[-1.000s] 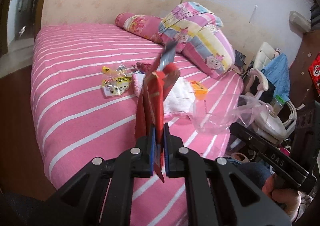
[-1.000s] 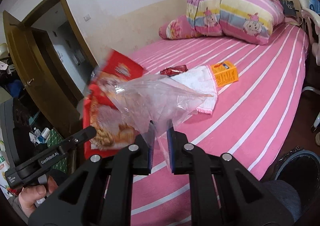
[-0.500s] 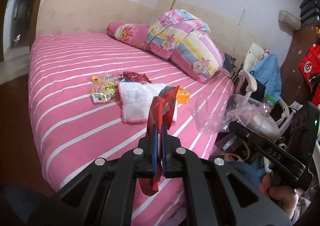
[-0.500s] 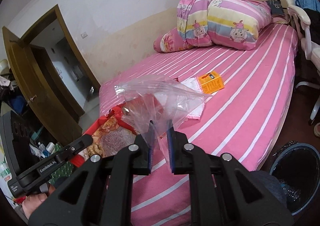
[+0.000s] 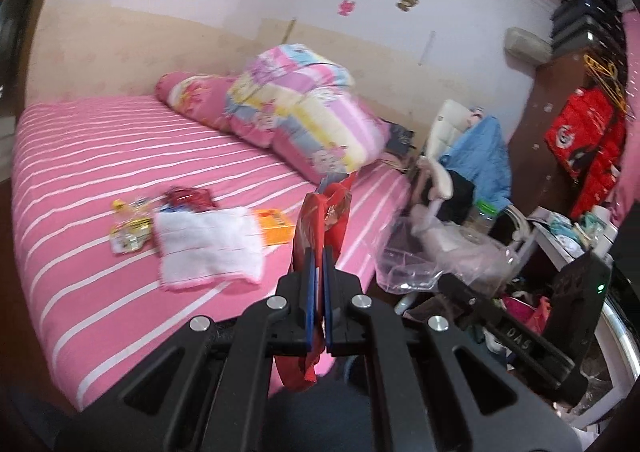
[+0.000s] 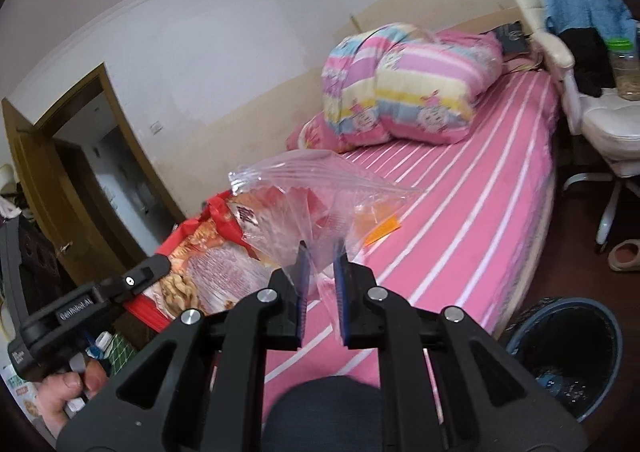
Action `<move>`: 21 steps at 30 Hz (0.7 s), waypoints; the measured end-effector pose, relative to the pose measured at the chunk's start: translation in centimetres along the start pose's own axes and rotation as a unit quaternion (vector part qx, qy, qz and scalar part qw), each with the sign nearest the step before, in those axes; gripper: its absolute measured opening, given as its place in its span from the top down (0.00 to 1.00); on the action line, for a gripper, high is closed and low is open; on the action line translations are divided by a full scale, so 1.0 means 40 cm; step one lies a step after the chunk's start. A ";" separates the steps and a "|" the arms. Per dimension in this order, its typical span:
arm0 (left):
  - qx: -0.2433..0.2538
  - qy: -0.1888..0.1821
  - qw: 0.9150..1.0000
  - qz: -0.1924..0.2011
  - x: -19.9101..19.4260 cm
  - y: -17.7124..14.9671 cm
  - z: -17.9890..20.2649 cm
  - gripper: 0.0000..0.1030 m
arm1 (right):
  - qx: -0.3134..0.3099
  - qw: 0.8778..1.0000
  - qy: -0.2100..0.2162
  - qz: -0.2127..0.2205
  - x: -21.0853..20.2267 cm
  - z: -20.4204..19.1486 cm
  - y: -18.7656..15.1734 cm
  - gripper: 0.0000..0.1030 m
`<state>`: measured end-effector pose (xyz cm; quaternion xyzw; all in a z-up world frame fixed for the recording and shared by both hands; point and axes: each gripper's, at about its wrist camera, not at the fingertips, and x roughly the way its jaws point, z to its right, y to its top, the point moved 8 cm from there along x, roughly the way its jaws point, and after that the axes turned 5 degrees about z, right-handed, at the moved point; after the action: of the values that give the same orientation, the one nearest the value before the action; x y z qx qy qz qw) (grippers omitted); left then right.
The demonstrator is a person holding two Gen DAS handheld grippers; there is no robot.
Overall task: Collect trash
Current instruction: 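Carry the red bag and clear bag over the trash bin with both tools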
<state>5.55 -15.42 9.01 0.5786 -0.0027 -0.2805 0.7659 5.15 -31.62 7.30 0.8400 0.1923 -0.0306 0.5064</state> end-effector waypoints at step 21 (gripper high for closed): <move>0.038 -0.136 0.974 -0.177 0.331 -0.266 0.377 0.97 | 0.070 0.980 -0.184 -0.011 -0.231 0.513 -0.098 0.87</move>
<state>7.22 -36.32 0.30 0.5552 -0.0152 -0.4873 0.6739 -1.85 -50.41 -3.68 0.8513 0.1025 -0.2032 0.4727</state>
